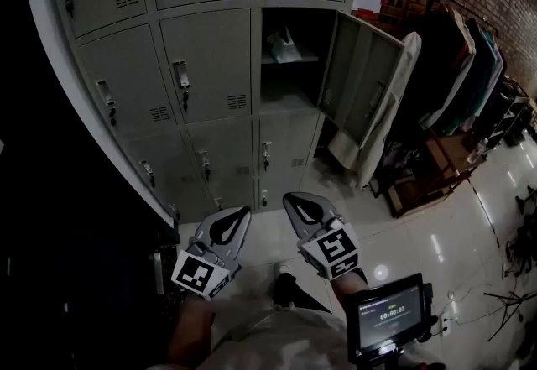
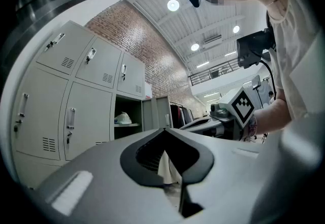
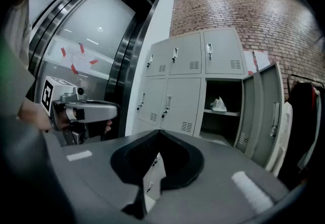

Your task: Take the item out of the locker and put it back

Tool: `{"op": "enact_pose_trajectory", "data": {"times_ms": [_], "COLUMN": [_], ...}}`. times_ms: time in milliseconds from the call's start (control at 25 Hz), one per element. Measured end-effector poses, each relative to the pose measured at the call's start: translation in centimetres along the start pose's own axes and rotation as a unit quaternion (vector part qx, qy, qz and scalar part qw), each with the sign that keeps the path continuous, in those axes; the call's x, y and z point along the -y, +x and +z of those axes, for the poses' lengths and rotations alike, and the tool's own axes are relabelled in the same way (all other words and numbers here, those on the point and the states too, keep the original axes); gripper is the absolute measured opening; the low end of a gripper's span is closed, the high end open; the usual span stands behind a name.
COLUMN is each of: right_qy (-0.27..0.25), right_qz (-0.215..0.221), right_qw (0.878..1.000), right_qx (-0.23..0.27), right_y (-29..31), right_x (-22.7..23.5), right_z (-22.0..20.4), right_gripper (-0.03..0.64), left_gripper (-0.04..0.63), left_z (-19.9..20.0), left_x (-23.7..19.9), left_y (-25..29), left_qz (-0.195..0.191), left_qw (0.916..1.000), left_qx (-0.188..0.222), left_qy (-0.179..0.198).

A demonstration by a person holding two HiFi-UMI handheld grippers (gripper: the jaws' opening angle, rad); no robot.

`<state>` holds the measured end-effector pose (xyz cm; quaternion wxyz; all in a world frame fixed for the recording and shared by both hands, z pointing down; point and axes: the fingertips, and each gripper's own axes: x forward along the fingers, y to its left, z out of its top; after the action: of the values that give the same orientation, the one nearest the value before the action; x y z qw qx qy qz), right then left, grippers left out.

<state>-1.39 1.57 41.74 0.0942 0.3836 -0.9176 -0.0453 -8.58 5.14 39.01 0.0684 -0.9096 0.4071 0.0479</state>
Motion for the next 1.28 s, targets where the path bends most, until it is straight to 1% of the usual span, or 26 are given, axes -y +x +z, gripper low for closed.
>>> {"op": "enact_pose_trajectory", "data": {"times_ms": [160,360,480,560,720,840,960,1120,1200,1240,1280], "right_qy": [-0.001,0.001,0.0,-0.003,-0.014,-0.019,-0.019,-0.012,-0.007,-0.003,0.0], "right_qz": [0.005,0.007,0.008,0.008,0.008,0.007,0.002,-0.012,-0.025,-0.032,-0.04], "right_qw": [1.0,1.0,1.0,1.0,1.0,0.999,0.999,0.998,0.997,0.997,0.996], "right_qx": [0.002,0.008,0.011,0.014,0.026,0.035,0.045,0.064,0.071,0.074,0.077], "right_y": [2.6,7.0,10.1,12.2,15.9,18.0,19.8,21.4,22.1,22.5,23.0], "right_x": [2.0,6.6,10.4,13.4,19.2,22.5,24.8,26.5,27.7,28.3,29.0], "right_z": [-0.4,-0.7,-0.5,-0.1,1.5,2.5,3.1,3.7,4.2,4.5,4.8], "right_gripper": [0.0,0.0,0.0,0.0,0.0,0.0,0.0,0.0,0.016,0.035,0.069], "left_gripper": [0.0,0.0,0.0,0.0,0.0,0.0,0.0,0.0,0.0,0.0,0.0], "left_z": [-0.8,-2.2,-2.8,-3.0,-3.0,-2.8,-2.8,-4.5,-4.9,-5.0,-5.1], "left_x": [-2.0,-5.6,-8.2,-10.2,-13.7,-15.9,-17.7,-18.7,-19.3,-19.6,-19.9], "left_y": [2.2,6.8,10.8,13.9,19.9,23.1,25.2,26.7,27.3,27.6,27.8], "left_qz": [-0.002,-0.002,-0.006,-0.001,-0.001,-0.001,-0.001,-0.016,-0.019,-0.021,-0.022], "left_qw": [1.0,0.9999,0.9999,0.9999,0.9996,0.9995,0.9996,0.999,0.9992,0.9993,0.9993], "left_qx": [0.0,-0.003,-0.006,-0.004,0.001,0.005,0.011,-0.006,-0.007,-0.009,-0.011], "left_qy": [0.004,0.012,0.012,0.016,0.027,0.031,0.027,0.042,0.034,0.03,0.027]}}
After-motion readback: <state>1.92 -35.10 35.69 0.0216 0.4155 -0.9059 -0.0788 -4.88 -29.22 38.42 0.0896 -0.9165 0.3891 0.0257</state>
